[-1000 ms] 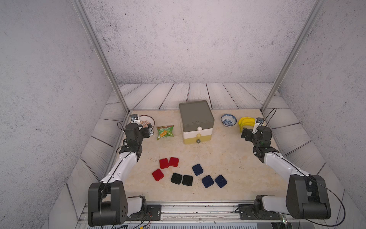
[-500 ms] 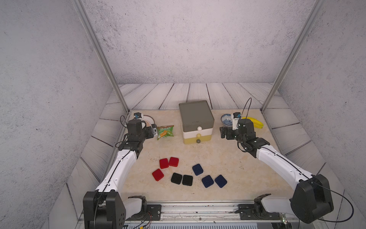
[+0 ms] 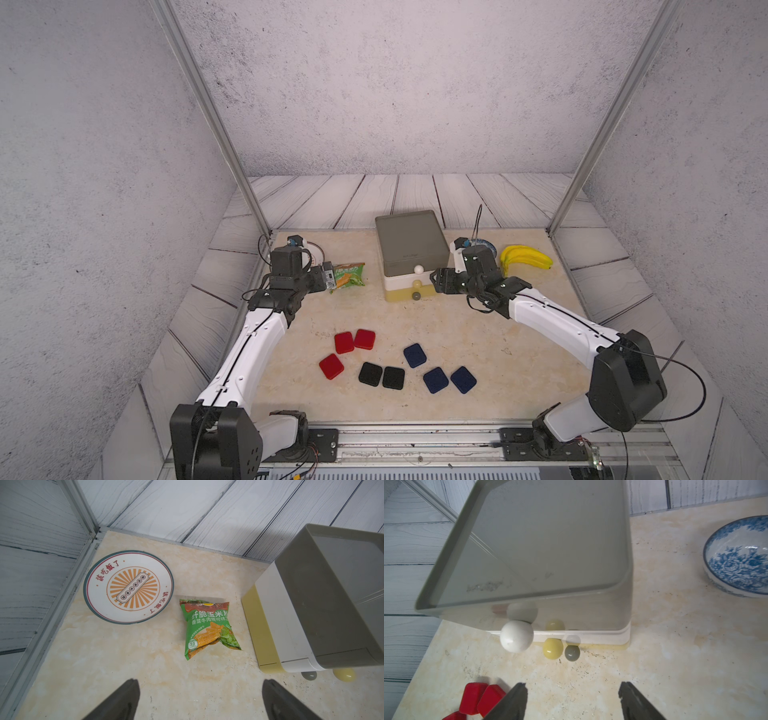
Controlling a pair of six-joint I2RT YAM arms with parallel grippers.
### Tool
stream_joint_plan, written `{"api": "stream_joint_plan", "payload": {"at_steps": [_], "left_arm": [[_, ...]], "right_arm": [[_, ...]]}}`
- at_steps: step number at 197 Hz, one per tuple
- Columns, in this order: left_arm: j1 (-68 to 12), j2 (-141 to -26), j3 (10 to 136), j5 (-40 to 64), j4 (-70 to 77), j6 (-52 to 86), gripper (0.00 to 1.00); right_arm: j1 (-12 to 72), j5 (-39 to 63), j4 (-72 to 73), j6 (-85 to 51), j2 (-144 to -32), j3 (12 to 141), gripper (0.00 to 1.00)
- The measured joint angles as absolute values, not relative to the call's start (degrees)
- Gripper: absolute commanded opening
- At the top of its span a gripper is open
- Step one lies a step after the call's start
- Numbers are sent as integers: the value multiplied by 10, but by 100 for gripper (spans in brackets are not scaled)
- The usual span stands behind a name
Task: Place the brooch boxes into the drawer by color
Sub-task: Open the drawer in the storage box.
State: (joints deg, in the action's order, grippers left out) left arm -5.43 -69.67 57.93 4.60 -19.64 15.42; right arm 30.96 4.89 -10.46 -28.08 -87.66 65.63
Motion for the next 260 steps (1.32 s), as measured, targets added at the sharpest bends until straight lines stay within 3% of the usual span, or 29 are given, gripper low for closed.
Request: {"api": "stream_joint_plan", "payload": {"at_steps": [75, 144, 237, 260], "left_arm": [[-54, -697, 579, 45, -210, 151, 98], [-54, -698, 579, 42, -213, 143, 98], [-54, -714, 586, 37, -228, 139, 98], [-54, -711, 586, 33, -228, 139, 99]], "right_arm": [[332, 84, -105, -301, -945, 734, 69], [342, 89, -114, -312, -995, 778, 55], [354, 69, -118, -326, -1004, 785, 14], [358, 65, -118, -326, -1004, 785, 8]]}}
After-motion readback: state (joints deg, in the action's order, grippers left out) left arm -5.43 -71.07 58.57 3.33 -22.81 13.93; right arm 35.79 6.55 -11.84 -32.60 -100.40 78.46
